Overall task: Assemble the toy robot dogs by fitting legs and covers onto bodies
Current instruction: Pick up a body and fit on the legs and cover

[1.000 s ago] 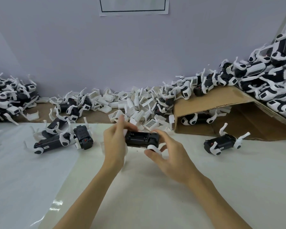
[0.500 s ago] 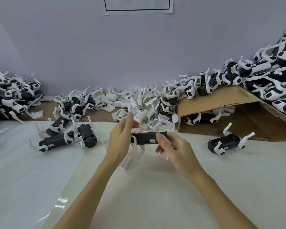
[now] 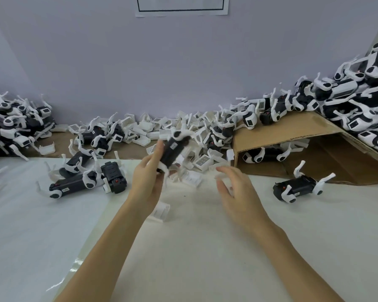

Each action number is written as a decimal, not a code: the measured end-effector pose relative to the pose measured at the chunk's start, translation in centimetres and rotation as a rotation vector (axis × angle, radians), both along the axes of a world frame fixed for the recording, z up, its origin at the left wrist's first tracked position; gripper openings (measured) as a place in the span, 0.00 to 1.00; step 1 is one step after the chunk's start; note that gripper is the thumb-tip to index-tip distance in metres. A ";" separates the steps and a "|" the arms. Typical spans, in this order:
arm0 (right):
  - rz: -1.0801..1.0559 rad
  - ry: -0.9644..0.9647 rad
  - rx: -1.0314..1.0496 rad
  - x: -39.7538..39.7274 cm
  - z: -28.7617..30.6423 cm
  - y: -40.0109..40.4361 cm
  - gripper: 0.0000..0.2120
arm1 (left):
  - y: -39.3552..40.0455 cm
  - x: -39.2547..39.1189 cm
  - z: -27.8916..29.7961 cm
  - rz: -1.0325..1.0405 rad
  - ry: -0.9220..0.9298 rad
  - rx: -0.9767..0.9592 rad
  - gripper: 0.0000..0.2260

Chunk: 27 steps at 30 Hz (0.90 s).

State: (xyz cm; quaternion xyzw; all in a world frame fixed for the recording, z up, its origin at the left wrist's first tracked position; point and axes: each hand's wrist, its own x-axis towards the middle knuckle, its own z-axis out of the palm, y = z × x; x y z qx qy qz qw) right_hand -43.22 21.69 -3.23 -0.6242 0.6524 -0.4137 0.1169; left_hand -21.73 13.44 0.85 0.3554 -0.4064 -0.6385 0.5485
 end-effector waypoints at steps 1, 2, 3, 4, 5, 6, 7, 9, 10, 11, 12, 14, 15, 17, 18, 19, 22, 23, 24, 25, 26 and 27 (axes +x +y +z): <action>0.017 0.178 0.010 -0.5 -0.2 -0.2 0.20 | -0.2 0.2 0.0 0.015 0.021 0.014 0.32; 0.045 0.290 0.056 -1.0 -0.3 -0.6 0.24 | -0.3 0.3 0.0 0.026 0.030 0.016 0.33; 0.067 0.357 0.114 -1.3 -0.3 -0.9 0.27 | -0.4 0.4 0.0 0.027 0.041 0.012 0.33; 0.066 0.403 0.164 -1.4 -0.4 -1.2 0.30 | -0.5 0.4 -0.1 0.021 0.052 0.009 0.34; 0.041 0.434 0.189 -1.4 -0.6 -1.4 0.31 | -0.5 0.4 -0.2 0.017 0.059 0.010 0.34; 0.001 0.442 0.182 -1.4 -0.7 -1.6 0.28 | -0.6 0.4 -0.3 0.017 0.063 0.015 0.35; -0.037 0.429 0.148 -1.4 -0.8 -1.7 0.24 | -0.7 0.3 -0.4 0.019 0.064 0.025 0.34; -0.070 0.382 0.086 -1.3 -0.8 -1.6 0.17 | -0.9 0.0 -0.6 0.021 0.060 0.051 0.31; -0.065 0.347 0.065 -1.3 -0.8 -1.6 0.17 | -1.0 -0.1 -0.7 0.023 0.062 0.065 0.29; -0.055 0.301 0.058 -1.3 -0.8 -1.5 0.19 | -1.0 -0.1 -0.9 0.024 0.066 0.080 0.29; -0.044 0.245 0.064 -1.3 -0.7 -1.4 0.22 | -1.1 -0.1 -0.9 0.017 0.066 0.091 0.28; -0.020 0.140 0.091 -1.3 -0.5 -1.1 0.27 | -1.1 -0.1 -0.9 -0.017 0.031 0.081 0.26; -0.015 0.119 0.113 -1.4 -0.5 -1.0 0.28 | -0.9 -0.1 -0.9 -0.030 0.000 0.063 0.25; -0.026 0.155 0.153 -1.8 -0.4 -0.9 0.27 | -0.6 -0.2 -0.9 -0.023 -0.104 0.006 0.25; -0.037 0.177 0.161 -2.0 -0.4 -0.8 0.26 | -0.4 -0.2 -1.0 0.002 -0.190 -0.037 0.26; -0.048 0.167 0.156 -2.1 -0.3 -0.8 0.24 | -0.2 -0.3 -1.1 0.029 -0.281 -0.089 0.27; -0.110 0.023 0.047 -2.2 0.5 -0.2 0.17 | -0.1 -0.2 -1.5 0.072 -0.425 -0.239 0.26; -0.143 -0.030 -0.011 -2.3 0.8 -0.1 0.16 | -0.2 -0.2 -1.5 0.065 -0.448 -0.287 0.25; -0.168 -0.103 -0.070 -2.4 1.2 0.0 0.15 | -0.2 -0.2 -1.5 0.044 -0.475 -0.336 0.24; -0.171 -0.219 -0.124 -2.5 1.5 0.2 0.16 | -0.2 -0.1 -1.5 0.004 -0.501 -0.384 0.23; -0.149 -0.374 -0.171 -2.4 2.0 0.3 0.16 | -0.1 -0.1 -1.5 -0.048 -0.513 -0.429 0.23; -0.104 -0.550 -0.209 -2.3 2.4 0.4 0.15 | 0.0 -0.1 -1.5 -0.099 -0.514 -0.464 0.22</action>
